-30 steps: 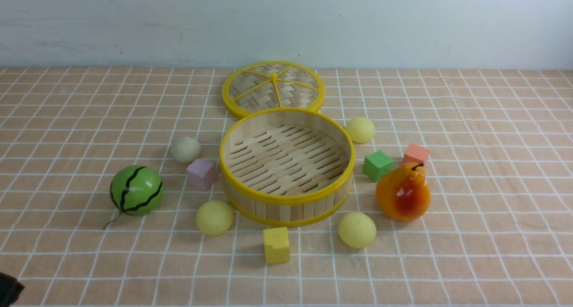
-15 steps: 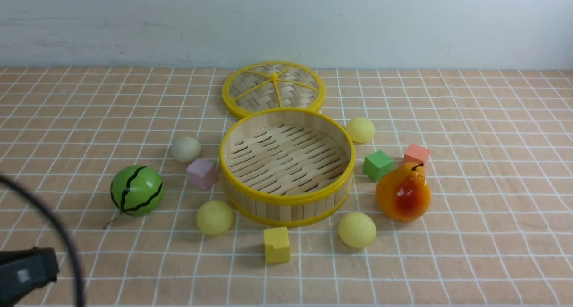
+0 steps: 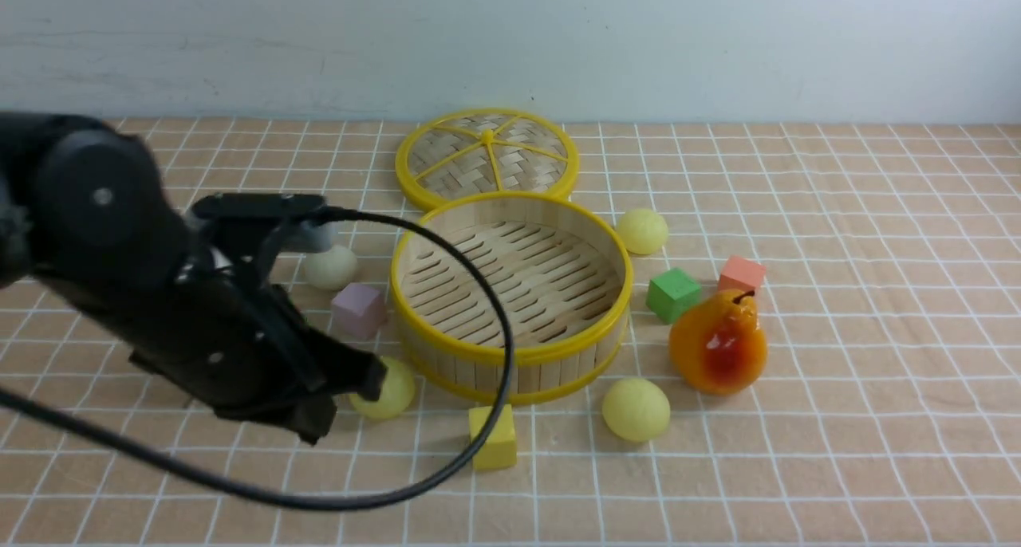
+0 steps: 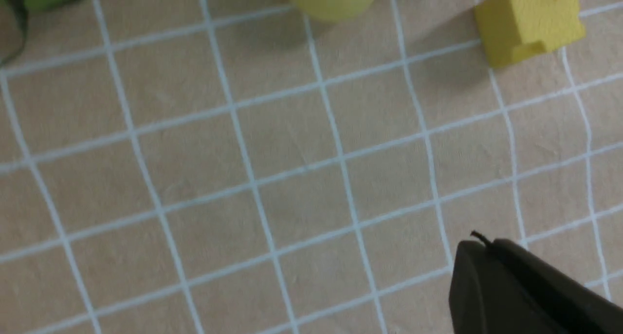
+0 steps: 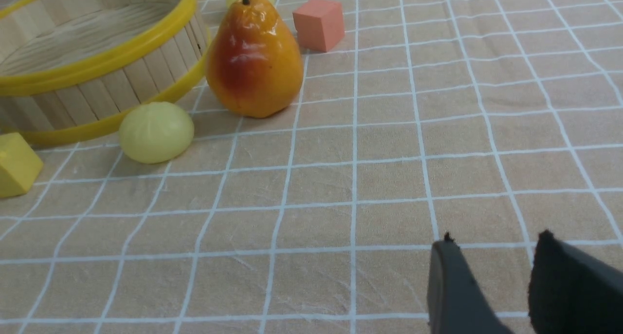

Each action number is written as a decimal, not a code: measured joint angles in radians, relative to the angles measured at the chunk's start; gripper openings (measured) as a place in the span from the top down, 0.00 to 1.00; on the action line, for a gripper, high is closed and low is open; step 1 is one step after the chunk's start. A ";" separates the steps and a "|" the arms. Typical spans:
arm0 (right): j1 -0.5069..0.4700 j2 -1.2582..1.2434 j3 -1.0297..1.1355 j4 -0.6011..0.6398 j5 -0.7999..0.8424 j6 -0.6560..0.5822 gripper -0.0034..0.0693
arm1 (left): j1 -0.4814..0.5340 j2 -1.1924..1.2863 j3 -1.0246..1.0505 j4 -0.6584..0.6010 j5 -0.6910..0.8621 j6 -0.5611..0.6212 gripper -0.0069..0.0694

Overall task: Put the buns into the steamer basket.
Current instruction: Use the left arm to grab a steamed stuffed bun

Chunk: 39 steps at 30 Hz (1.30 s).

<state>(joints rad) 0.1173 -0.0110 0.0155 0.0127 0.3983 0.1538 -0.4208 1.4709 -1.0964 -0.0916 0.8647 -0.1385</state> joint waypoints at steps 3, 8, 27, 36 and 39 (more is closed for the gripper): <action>0.000 0.000 0.000 0.000 0.000 0.000 0.62 | -0.006 0.084 -0.067 0.053 -0.042 -0.024 0.93; 0.000 0.000 0.000 0.000 0.000 0.000 0.62 | -0.006 0.199 -0.107 0.067 -0.128 0.015 0.90; 0.000 0.000 0.000 0.000 0.000 0.000 0.62 | -0.005 0.386 -0.110 0.163 -0.367 0.062 0.58; 0.000 0.000 0.000 0.000 0.000 0.000 0.62 | -0.005 0.398 -0.111 0.171 -0.385 0.062 0.69; 0.000 0.000 0.000 0.000 0.000 0.000 0.62 | -0.005 0.404 -0.111 0.178 -0.391 0.062 0.74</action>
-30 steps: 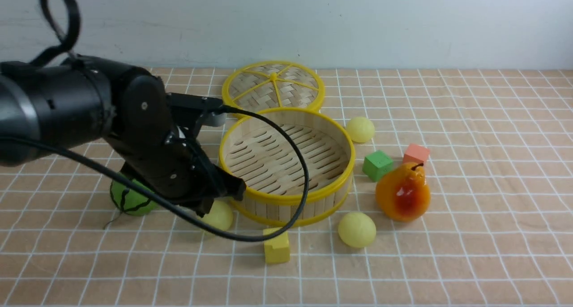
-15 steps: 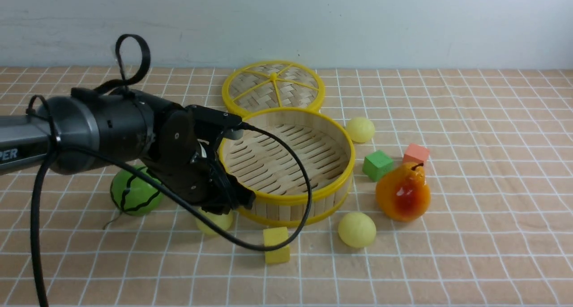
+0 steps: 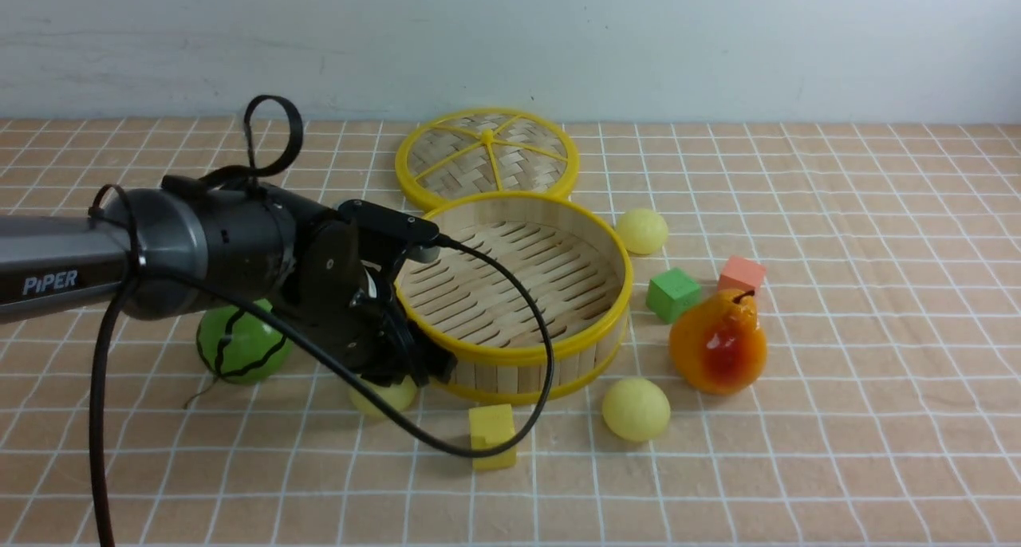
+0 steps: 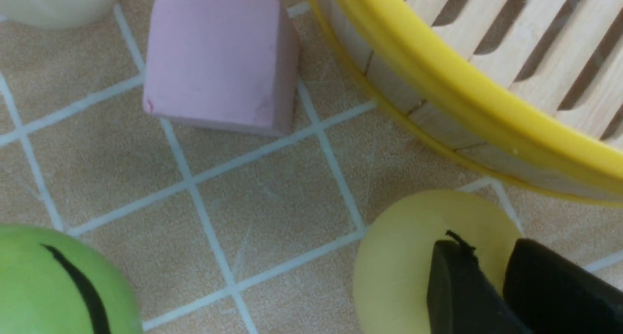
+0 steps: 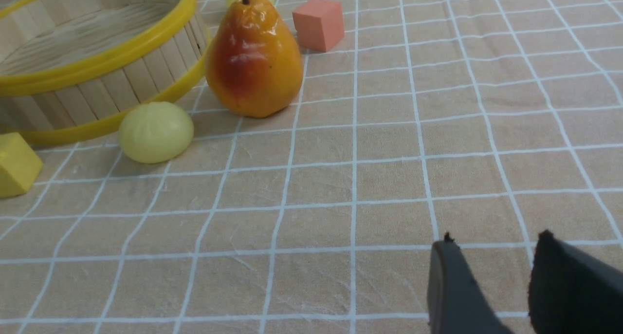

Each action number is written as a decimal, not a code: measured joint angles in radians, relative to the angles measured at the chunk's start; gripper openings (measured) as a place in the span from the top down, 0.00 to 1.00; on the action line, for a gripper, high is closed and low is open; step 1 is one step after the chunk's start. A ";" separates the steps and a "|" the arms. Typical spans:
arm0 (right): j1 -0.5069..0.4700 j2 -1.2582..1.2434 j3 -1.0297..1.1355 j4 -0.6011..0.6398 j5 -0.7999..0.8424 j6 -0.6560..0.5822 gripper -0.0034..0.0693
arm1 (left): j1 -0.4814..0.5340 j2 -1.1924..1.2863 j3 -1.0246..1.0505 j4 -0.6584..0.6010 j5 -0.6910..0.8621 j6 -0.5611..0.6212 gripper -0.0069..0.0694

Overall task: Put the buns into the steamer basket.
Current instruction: Use the left arm to grab a steamed stuffed bun, then use the left arm to put the steamed stuffed bun into the steamer

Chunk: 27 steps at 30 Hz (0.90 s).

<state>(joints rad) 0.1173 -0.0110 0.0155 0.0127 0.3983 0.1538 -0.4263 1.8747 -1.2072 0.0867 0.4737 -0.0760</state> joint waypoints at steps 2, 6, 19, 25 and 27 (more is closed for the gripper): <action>0.000 0.000 0.000 0.000 0.000 0.000 0.62 | 0.000 0.006 -0.001 0.001 -0.001 0.000 0.78; 0.000 0.000 0.000 0.000 0.000 0.000 0.62 | 0.000 0.007 -0.003 0.003 0.005 -0.001 0.83; 0.000 0.000 0.000 0.000 0.000 0.000 0.62 | -0.002 -0.162 -0.005 0.002 0.136 -0.024 0.93; 0.000 0.000 0.000 0.000 0.000 0.000 0.62 | -0.041 -0.273 -0.018 -0.060 0.044 0.060 0.93; 0.000 0.000 0.000 0.000 0.000 0.000 0.62 | -0.055 -0.244 -0.042 -0.087 0.016 0.085 0.93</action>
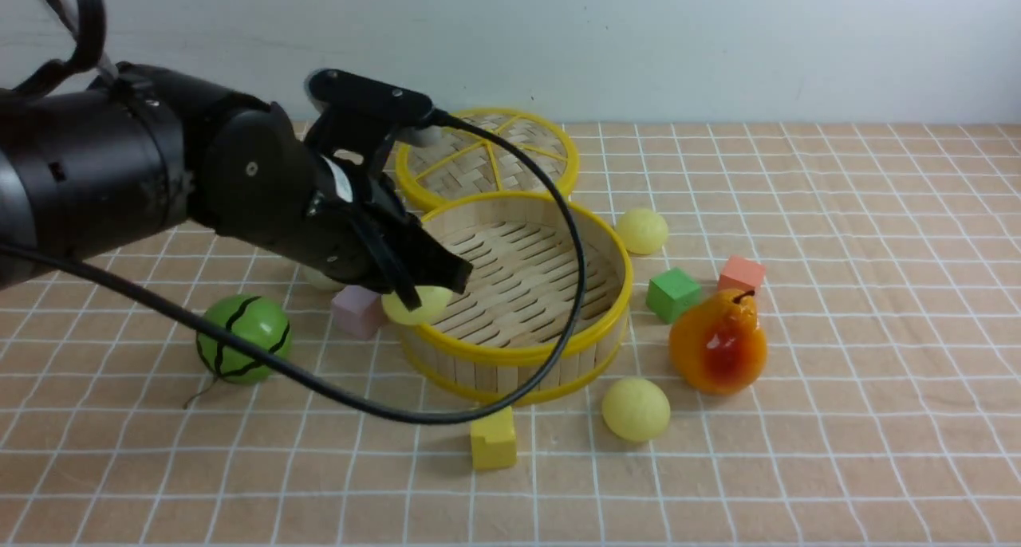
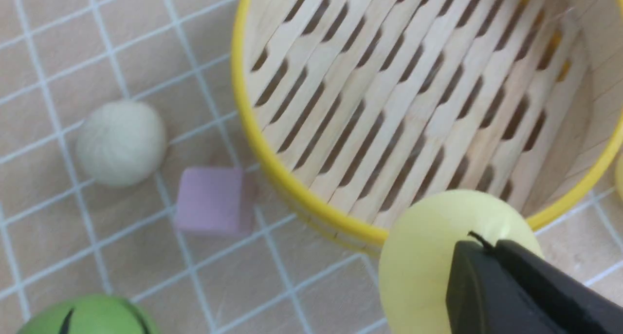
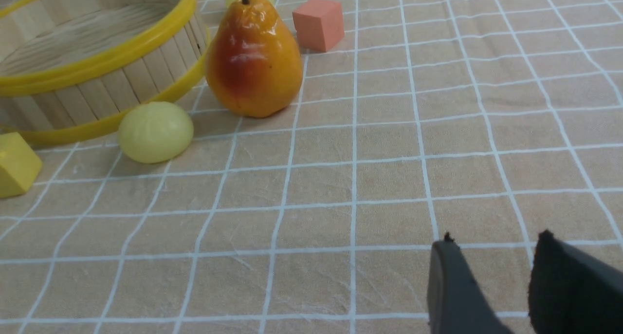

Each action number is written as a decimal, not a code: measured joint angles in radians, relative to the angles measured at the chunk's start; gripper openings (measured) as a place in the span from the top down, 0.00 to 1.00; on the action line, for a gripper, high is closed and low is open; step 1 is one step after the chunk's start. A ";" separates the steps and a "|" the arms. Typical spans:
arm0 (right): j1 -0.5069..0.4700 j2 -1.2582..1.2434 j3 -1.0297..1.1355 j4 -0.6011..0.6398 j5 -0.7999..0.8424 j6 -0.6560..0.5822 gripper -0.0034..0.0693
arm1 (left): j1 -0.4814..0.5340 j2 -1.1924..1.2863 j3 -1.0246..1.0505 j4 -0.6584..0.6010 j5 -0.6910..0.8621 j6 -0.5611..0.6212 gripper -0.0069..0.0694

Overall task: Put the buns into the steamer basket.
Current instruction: Use the left arm to put the steamed stuffed bun into the steamer

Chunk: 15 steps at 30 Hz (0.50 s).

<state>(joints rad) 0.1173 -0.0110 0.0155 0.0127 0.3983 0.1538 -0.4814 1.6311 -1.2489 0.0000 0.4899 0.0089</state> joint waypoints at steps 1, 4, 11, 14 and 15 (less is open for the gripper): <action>0.000 0.000 0.000 0.000 0.000 0.000 0.62 | -0.004 0.031 -0.021 0.000 -0.017 0.009 0.93; 0.000 0.000 0.000 0.000 0.000 0.000 0.62 | -0.004 0.127 -0.076 -0.008 -0.065 0.014 0.93; 0.000 0.000 0.000 0.000 0.000 0.000 0.62 | -0.004 0.341 -0.202 0.011 -0.034 0.016 0.74; 0.000 0.000 0.000 0.000 0.000 0.000 0.62 | -0.004 0.359 -0.228 0.011 -0.006 0.016 0.56; 0.000 0.000 0.000 0.000 0.000 0.000 0.62 | -0.004 0.356 -0.242 0.012 0.020 0.016 0.49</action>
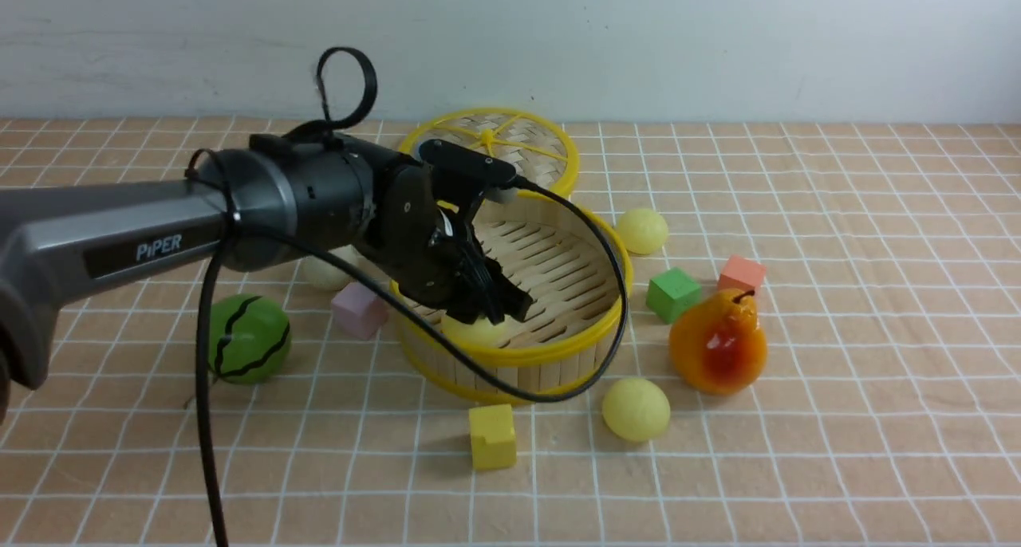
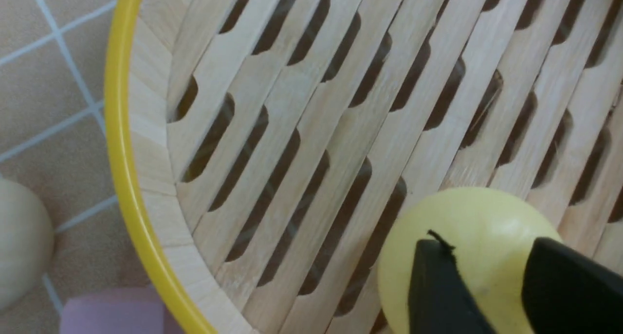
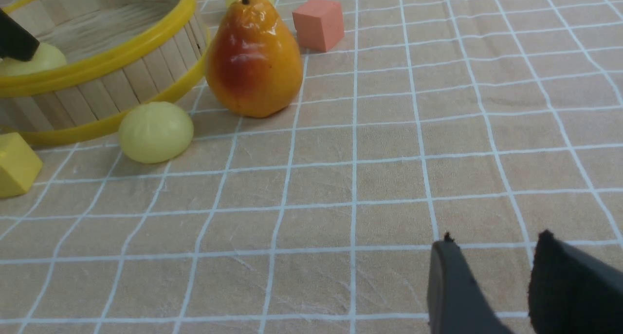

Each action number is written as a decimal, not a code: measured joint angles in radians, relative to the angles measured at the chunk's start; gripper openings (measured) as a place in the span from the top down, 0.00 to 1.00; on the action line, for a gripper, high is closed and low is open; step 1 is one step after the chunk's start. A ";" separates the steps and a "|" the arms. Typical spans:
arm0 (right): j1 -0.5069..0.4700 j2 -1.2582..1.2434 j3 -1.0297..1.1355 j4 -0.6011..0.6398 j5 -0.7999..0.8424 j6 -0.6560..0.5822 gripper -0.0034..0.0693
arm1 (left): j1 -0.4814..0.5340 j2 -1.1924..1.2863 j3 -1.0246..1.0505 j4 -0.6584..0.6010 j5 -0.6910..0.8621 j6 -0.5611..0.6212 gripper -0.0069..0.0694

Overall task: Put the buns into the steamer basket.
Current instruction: Use the left arm to put the steamed stuffed bun into the steamer, then use the left arm to grab a steamed stuffed bun

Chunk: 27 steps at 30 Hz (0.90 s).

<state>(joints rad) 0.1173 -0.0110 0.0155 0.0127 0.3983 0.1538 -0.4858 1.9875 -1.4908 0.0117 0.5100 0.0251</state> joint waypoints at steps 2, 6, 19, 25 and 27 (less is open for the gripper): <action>0.000 0.000 0.000 0.000 0.000 0.000 0.62 | 0.001 -0.016 -0.021 0.009 0.053 0.000 0.36; 0.000 0.000 0.000 0.000 0.000 0.000 0.62 | 0.035 -0.096 -0.049 0.038 0.148 0.000 0.31; 0.000 0.000 0.000 0.000 0.000 0.000 0.62 | 0.290 0.001 -0.056 -0.027 0.041 0.034 0.55; 0.000 0.000 0.000 0.000 0.000 0.000 0.62 | 0.315 0.050 -0.073 -0.032 -0.036 0.038 0.49; 0.000 0.000 0.000 0.000 0.000 0.000 0.62 | 0.315 0.076 -0.093 -0.027 -0.060 0.038 0.49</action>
<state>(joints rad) 0.1173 -0.0110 0.0155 0.0127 0.3983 0.1538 -0.1703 2.0632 -1.5839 -0.0154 0.4503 0.0630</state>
